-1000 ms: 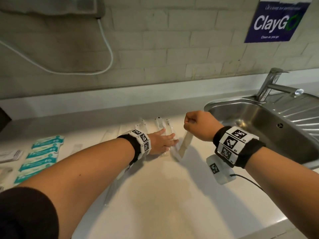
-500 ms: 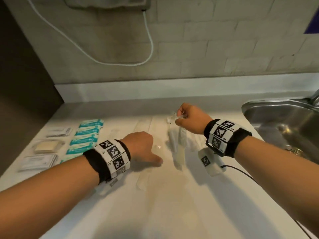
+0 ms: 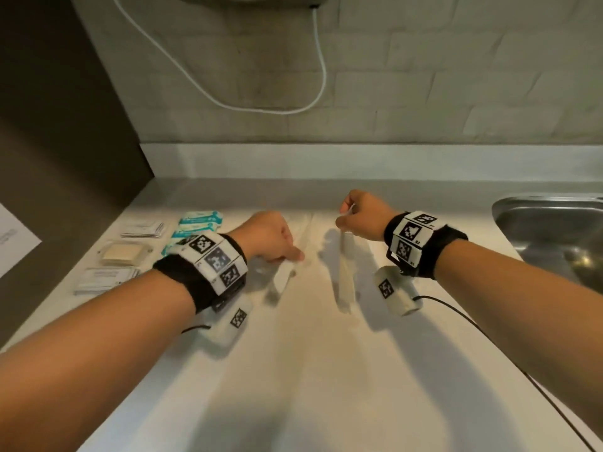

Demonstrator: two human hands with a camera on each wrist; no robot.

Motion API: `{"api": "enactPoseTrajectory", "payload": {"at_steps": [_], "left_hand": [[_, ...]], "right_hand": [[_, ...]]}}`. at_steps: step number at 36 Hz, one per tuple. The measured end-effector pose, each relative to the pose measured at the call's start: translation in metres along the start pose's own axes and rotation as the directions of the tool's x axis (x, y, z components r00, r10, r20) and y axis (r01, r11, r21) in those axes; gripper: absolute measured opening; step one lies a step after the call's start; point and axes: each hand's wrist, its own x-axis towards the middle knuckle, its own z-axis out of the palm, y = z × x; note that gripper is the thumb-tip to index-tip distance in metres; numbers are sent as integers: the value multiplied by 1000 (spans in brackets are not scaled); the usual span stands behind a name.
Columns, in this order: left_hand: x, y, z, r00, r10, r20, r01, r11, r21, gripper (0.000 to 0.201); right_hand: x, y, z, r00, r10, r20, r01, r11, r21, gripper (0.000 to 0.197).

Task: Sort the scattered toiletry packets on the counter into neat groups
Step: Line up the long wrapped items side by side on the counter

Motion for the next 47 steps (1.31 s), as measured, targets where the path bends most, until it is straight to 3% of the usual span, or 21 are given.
{"api": "enactPoseTrajectory", "payload": {"at_steps": [4, 12, 15, 18, 21, 24, 30, 35, 38, 40, 43, 47], "left_hand": [[33, 2, -15, 987, -35, -155, 37, 999, 7, 33], [77, -9, 13, 996, -90, -27, 94, 978, 187, 40], [83, -15, 21, 996, -72, -45, 79, 978, 193, 50], [87, -16, 22, 993, 96, -71, -85, 985, 152, 63], [84, -15, 25, 960, 266, 85, -279, 894, 351, 67], [78, -21, 32, 936, 308, 171, -353, 817, 456, 57], [52, -36, 40, 904, 401, 149, -426, 822, 378, 58], [36, -43, 37, 899, 431, 78, -434, 850, 298, 54], [33, -45, 21, 923, 384, -28, -358, 881, 308, 46], [32, -50, 13, 951, 309, 15, -293, 882, 369, 41], [33, -61, 12, 960, 218, 176, -278, 818, 503, 39], [25, -64, 18, 969, 238, 69, -243, 859, 451, 48]], "right_hand": [[5, -2, 6, 998, 15, 66, -14, 1000, -16, 22], [18, -3, -1, 998, 13, 69, -15, 1000, 26, 20], [26, -2, -4, 997, 11, 76, -11, 1000, 3, 21], [35, -2, -3, 996, 22, 86, -21, 1000, -12, 22], [43, -3, 1, 994, 38, 99, -38, 999, 2, 21], [49, -5, 8, 993, 42, 114, -41, 999, -16, 22], [57, -8, 25, 996, 61, 68, -55, 994, -93, 38], [52, -13, 38, 999, 10, 53, 3, 972, -237, 51], [38, -21, 45, 990, -68, 124, 105, 941, -321, 52], [25, -27, 51, 968, -112, 224, 201, 879, -432, 51], [8, -33, 64, 934, -113, 338, 299, 766, -569, 45], [-4, -35, 82, 912, -39, 409, 306, 729, -613, 31]]}}
